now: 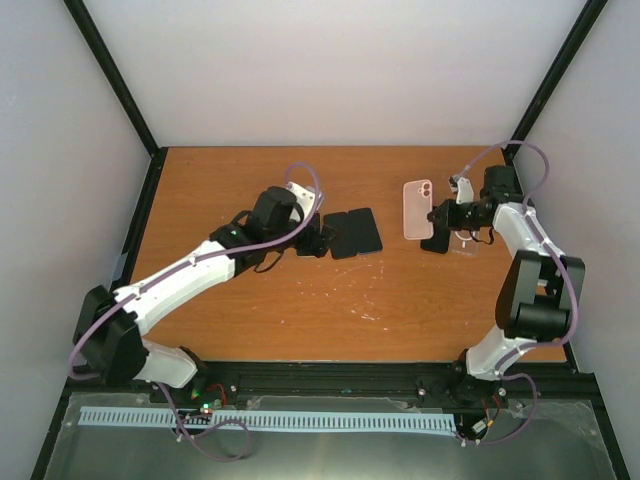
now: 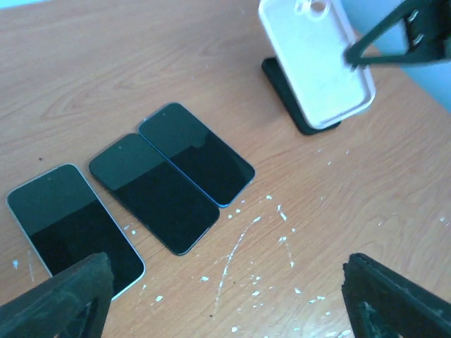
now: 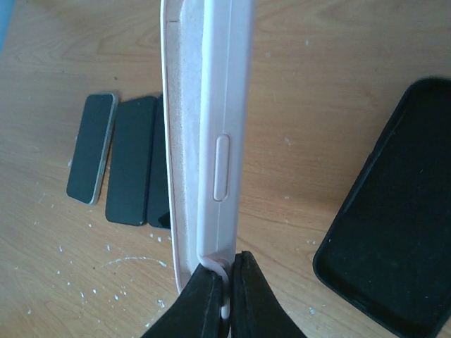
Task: Take the phone out of the phone case
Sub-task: Place the phone case at the center of the board, then reset both arms
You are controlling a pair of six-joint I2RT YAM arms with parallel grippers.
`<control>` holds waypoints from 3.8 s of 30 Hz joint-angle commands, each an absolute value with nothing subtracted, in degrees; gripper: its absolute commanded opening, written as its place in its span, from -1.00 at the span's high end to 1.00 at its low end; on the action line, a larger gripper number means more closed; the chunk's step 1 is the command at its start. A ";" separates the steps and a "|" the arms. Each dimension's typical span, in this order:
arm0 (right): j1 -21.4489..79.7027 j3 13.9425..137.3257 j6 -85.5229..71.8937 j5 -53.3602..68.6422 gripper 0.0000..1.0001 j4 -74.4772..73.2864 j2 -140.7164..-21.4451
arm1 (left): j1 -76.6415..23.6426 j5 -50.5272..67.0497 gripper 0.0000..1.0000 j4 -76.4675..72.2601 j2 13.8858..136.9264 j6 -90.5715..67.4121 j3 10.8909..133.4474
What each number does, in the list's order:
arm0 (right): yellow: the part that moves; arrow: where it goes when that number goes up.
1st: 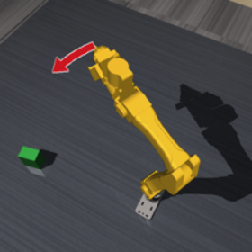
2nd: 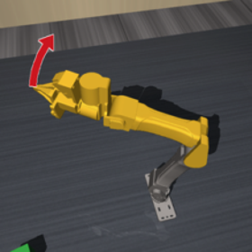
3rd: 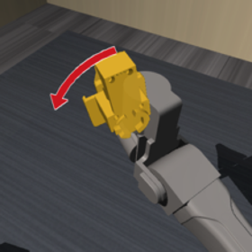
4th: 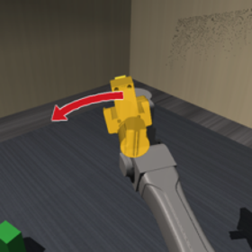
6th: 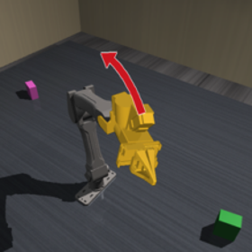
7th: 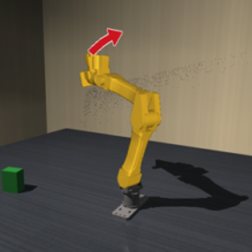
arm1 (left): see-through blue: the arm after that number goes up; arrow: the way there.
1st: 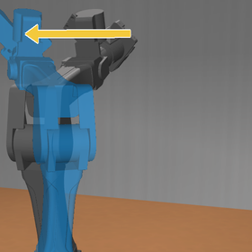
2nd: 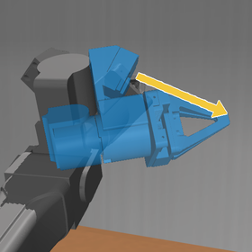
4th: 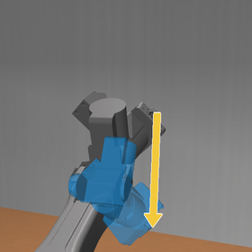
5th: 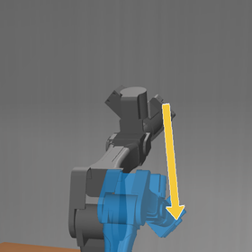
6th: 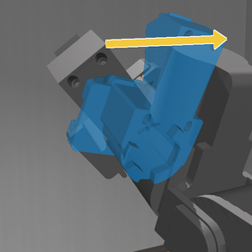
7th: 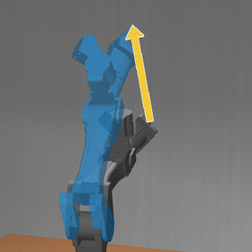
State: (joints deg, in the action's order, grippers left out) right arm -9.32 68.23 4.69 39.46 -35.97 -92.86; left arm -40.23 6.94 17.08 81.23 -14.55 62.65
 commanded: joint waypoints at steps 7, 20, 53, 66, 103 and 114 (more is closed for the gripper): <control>-9.57 69.99 3.61 41.98 0.94 -37.52 -101.11 | -37.70 -2.19 -0.99 19.91 72.99 -8.81 64.56; -8.49 70.87 2.43 41.54 0.94 -36.68 -104.36 | -28.60 0.74 -0.99 14.62 72.81 -8.83 58.42; -6.24 73.43 -1.31 38.27 0.78 -32.99 -111.84 | -28.21 -2.18 -0.99 13.99 70.49 -8.17 57.41; -5.85 75.20 -3.04 41.54 0.78 -33.77 -114.93 | -28.14 -1.90 -0.99 14.12 70.63 -8.33 57.42; -6.23 57.88 -3.03 14.43 -1.00 -22.69 -60.09 | -21.75 -19.08 -0.99 9.89 61.33 -13.58 54.25; -6.21 60.56 -2.86 18.83 -1.00 -20.48 -52.16 | -21.79 -24.91 -0.99 16.94 54.54 -11.41 60.03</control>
